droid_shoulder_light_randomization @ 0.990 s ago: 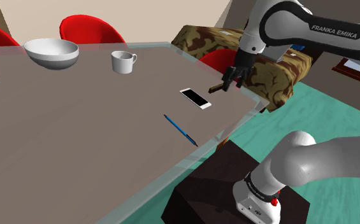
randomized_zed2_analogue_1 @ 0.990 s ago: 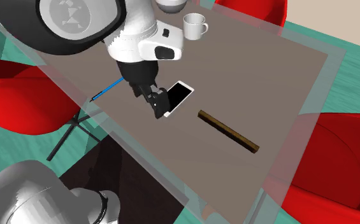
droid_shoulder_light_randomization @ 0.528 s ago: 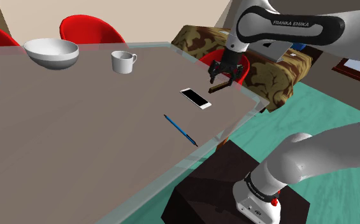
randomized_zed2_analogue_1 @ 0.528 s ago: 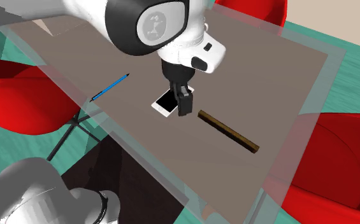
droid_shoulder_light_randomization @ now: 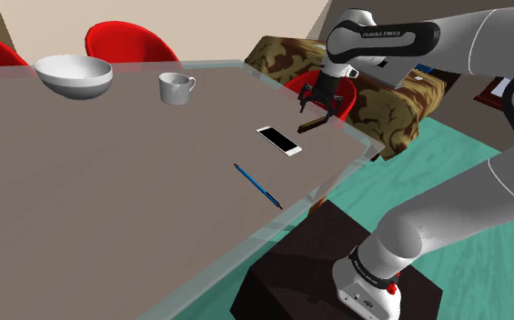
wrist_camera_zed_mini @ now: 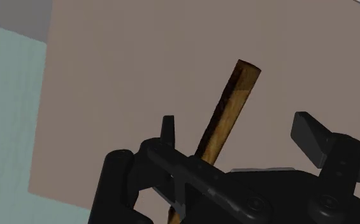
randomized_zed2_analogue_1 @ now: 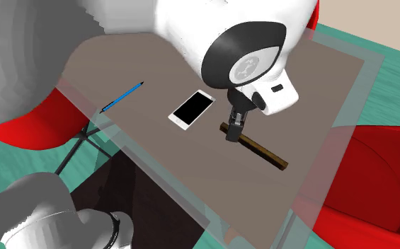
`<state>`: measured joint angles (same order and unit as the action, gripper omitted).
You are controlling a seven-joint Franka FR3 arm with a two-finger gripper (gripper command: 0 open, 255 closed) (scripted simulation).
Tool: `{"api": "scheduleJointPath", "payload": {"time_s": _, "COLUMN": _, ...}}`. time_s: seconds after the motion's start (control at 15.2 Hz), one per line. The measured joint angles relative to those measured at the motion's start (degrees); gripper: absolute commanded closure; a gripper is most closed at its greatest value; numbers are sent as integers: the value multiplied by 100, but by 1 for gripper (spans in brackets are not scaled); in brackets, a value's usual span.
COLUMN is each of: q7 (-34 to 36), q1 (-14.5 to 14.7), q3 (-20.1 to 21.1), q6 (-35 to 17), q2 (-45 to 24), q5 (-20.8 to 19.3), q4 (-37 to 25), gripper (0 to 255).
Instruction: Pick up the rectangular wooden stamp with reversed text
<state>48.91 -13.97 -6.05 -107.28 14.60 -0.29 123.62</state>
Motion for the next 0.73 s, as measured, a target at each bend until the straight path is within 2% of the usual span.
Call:
{"api": "scheduleJointPath", "payload": {"time_s": 0.33, "q7": 1222, "q1": -390, "q3": -229, "q6": -308, "q2": -541, "q5": 97, "q4": -269, "gripper": 0}}
{"api": "scheduleJointPath", "payload": {"time_s": 0.73, "q7": 1369, "q1": -437, "q3": -268, "q6": -687, "q2": -690, "q5": 127, "q4": -44, "gripper": 0}}
